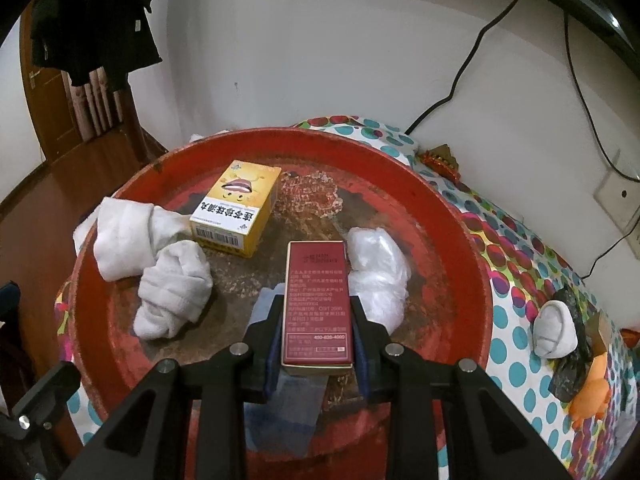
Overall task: Organize objects
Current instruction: 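Carry the red box with the right gripper onto the tray and release, then move the right gripper to the orange toy and grasp it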
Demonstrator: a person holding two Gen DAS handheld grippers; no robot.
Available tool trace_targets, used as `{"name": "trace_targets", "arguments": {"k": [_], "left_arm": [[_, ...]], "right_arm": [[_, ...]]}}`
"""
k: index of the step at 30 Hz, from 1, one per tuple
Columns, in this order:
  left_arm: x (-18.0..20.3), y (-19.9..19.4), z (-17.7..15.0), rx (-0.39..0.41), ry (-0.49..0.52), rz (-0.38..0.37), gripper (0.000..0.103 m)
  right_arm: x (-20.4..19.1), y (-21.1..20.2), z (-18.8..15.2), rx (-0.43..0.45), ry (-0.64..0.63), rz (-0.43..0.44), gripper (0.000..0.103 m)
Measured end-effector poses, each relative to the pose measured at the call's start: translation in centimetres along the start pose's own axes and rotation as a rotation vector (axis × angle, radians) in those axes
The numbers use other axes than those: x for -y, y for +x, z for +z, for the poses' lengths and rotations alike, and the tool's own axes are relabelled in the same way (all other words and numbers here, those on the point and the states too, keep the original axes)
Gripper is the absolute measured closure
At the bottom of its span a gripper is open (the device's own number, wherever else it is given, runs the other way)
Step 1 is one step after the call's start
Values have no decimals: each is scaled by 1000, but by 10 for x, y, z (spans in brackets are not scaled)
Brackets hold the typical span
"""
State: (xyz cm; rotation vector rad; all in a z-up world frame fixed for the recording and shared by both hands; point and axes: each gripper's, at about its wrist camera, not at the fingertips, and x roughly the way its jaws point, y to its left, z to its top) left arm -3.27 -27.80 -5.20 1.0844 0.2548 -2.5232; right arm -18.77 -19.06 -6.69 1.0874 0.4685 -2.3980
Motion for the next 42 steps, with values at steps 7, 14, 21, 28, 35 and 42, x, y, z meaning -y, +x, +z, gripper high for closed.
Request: {"name": "trace_targets", "arguments": {"k": [7,14,21,28,35,42], "left_arm": [[2,0,0,4,11,5,2],[2,0,0,5,10,3,2],[3,0,-1,8,13,5,2],[6,-1,-1,16,30,11,2],[10,-2,-2,24,50,24,2],[17,-4,-5,33,81,38,2]], "right_arm": [[-1,2,-1,5,11,2,73],[-1,-6,0,18,10,1,72],[5,-27,1,59,27,9,64],[23,-54,-7,98,62,18,61],[64,-74,-36,102,120,-23,60],[133,-87,-80,69,227,-124,60]]}}
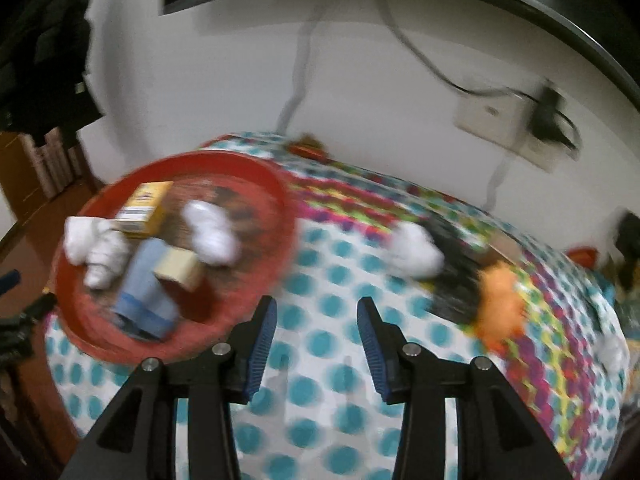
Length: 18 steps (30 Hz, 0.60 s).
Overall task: Organize objects
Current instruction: 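Move the right gripper to the orange toy and grasp it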
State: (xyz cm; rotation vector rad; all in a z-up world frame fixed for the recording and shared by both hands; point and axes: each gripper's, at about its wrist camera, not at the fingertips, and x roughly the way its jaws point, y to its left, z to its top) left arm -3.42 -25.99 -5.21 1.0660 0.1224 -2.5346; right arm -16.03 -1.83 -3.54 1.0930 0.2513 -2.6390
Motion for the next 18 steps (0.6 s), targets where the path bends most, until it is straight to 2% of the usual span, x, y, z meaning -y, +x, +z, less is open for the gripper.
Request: {"name": "trace_targets", "arguments": {"k": [10,18], "left_arm": [[5,1,-3,-7,17,6,2],[7,3,-4,-19,10,-8,2]], "right_arm": [[116,-7,-41,-40,173,-149,60],[151,12,-44,-45,226,-163,59]]}}
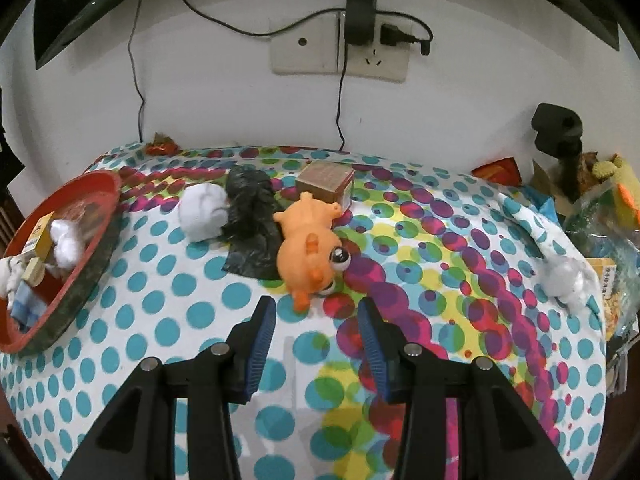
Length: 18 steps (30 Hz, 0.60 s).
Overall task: Organize objects
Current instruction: 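Move the right gripper to the orange toy and grasp it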
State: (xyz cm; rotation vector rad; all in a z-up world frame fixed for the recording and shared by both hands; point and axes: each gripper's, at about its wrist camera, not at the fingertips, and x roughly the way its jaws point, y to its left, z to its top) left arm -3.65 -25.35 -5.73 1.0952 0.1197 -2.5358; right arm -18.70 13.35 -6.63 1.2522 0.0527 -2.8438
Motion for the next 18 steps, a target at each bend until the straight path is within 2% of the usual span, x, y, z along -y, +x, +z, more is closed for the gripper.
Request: {"name": "trace_targets", "arguments": {"k": [3,7,12,18], "left_arm": [[0,-1,0,0,-4,-6,2],[2,1,-1,-4,11,6,2],[6,0,-2,-2,25,8,2],[8,1,-2,-1,37,16,2]], "right_arm": [[-2,12,7,2,-18,12,59],[-5,27,14,4,-39,-5,53],[-5,45,23,-4,-17,23,53],[-8,63,26,-26,-34,3,53]]}}
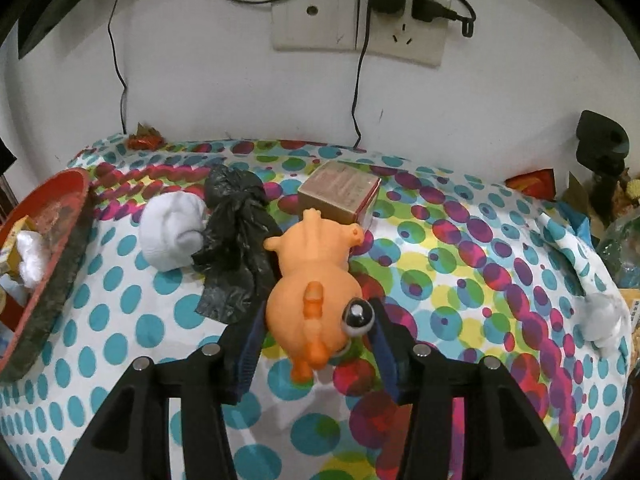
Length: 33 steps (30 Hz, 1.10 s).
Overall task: Organize objects
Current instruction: 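Move the right gripper to the orange toy and grasp it, then lift the orange toy with the right gripper while the left gripper moves toward the white sock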
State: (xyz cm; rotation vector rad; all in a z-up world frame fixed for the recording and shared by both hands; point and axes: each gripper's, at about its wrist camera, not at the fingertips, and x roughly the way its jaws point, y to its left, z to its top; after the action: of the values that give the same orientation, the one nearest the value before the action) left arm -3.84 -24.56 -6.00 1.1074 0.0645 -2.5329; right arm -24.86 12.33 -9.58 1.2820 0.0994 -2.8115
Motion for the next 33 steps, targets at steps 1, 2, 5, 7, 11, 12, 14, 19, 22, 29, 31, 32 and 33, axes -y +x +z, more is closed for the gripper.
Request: {"name": "trace_targets", "arguments": {"k": [1,2,5,7,11,12,14,19,22,29,31,32,33], "left_arm": [[0,0,0,0,1,0,2],[0,0,0,0,1,4,2],[0,0,0,0,-3,9,2],[1,0,0,0,0,10,2],[6,-1,-1,6,21,21,2],[7,-2,-1,10,26,21,2],[9,-3,-1,12,31,19,2],[16,-8,-2,29,50,8,2],[24,-13,-2,47,78,11,2],[66,-32,2,62,163,-62,1],[88,-40,7,89,222,-68,0],[100,-45,10,105,250,-71,0],[112,-48,13,117,277,-79,0]], "right_arm": [[0,3,-1,-1,0,2,54],[1,4,-1,2,5,7,55],[2,1,-5,17,14,13,56],[3,-2,-7,23,17,13,57],[9,-11,-16,26,18,13,57],[12,-13,-19,24,23,16,57],[19,-19,-27,16,24,10,58],[35,-34,-44,14,21,-3,58],[46,-42,-54,13,24,-7,58],[66,-53,-67,13,35,6,58],[66,-53,-68,10,38,13,58],[66,-53,-68,9,35,12,58],[64,-53,-68,8,28,10,58]]}}
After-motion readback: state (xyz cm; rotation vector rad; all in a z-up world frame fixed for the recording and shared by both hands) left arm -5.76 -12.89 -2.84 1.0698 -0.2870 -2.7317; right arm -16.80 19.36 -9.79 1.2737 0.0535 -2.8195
